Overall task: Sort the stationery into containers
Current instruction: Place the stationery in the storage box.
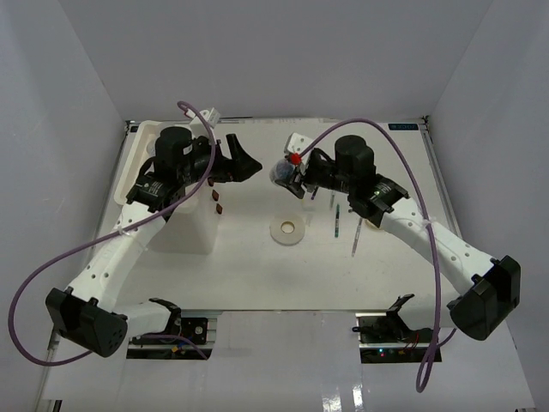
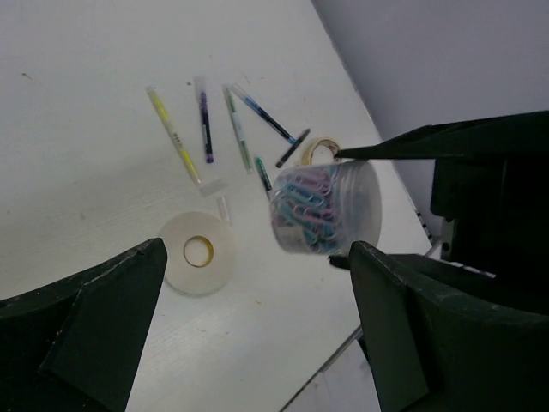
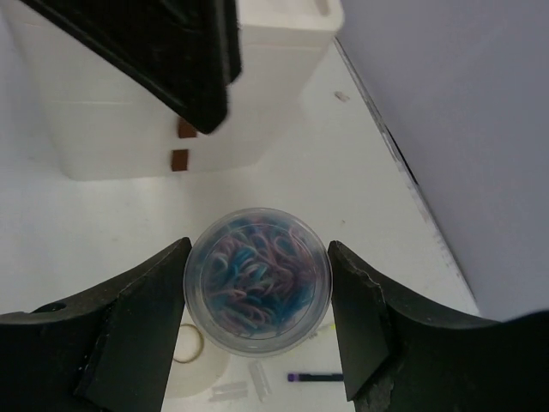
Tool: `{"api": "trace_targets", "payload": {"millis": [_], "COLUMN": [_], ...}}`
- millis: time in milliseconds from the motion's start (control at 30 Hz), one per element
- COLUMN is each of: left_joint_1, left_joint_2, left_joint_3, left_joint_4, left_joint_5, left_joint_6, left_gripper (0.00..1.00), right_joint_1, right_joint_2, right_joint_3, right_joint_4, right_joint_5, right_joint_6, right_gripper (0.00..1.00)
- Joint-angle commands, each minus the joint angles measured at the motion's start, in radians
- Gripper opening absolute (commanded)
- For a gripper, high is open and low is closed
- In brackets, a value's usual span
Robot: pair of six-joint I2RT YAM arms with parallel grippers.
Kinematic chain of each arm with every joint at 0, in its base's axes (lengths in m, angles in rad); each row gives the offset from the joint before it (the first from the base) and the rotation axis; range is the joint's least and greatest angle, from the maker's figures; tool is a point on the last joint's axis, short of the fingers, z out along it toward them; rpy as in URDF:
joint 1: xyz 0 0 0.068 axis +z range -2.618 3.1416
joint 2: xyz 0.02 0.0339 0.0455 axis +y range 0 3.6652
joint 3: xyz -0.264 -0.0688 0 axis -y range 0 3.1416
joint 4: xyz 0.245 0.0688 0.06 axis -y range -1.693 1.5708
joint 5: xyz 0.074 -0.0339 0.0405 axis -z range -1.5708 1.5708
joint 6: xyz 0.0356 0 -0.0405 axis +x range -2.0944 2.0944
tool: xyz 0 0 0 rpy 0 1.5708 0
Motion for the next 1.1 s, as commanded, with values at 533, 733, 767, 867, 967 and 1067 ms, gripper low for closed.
{"api": "trace_targets", "payload": {"millis": [533, 733, 767, 867, 967, 1067], "left_joint_1": [-0.022, -0.028, -0.031, -0.036, -0.040, -0.046], "left_joint_2": [-0.134, -0.110, -0.105, -0.096, -0.088, -0.080], "left_joint_3": [-0.098, -0.072, -0.066, -0.063, -0.069, -0.081], "left_joint_4": [-0.038, -0.032, -0.026, -0.011, -0.003, 0.001], "left_joint_5": [0.210, 0.230, 0.231, 0.228, 0.225, 0.207], "left_joint_6": [-0.214, -0.237, -0.242, -0.257, -0.269, -0.271], "left_gripper": [0.98, 0.98, 0.98, 0.96, 0.93, 0.92], "right_joint_1": [0.199, 0.199, 0.199, 0.199, 0.199, 0.199], "right_joint_2": [-0.070, -0.067, -0.065, -0.065, -0.067, -0.073], "right_joint_3": [0.026, 0.046, 0.048, 0.046, 0.043, 0.038], "right_joint_4": [0.004, 0.006, 0.008, 0.018, 0.026, 0.035], "right_joint_5": [0.046, 0.037, 0.036, 0.032, 0.033, 0.034], "right_joint_6": [0.011, 0.008, 0.008, 0.008, 0.010, 0.010], "right_gripper": [0.37, 0.38, 0.38, 0.38, 0.39, 0.39]}}
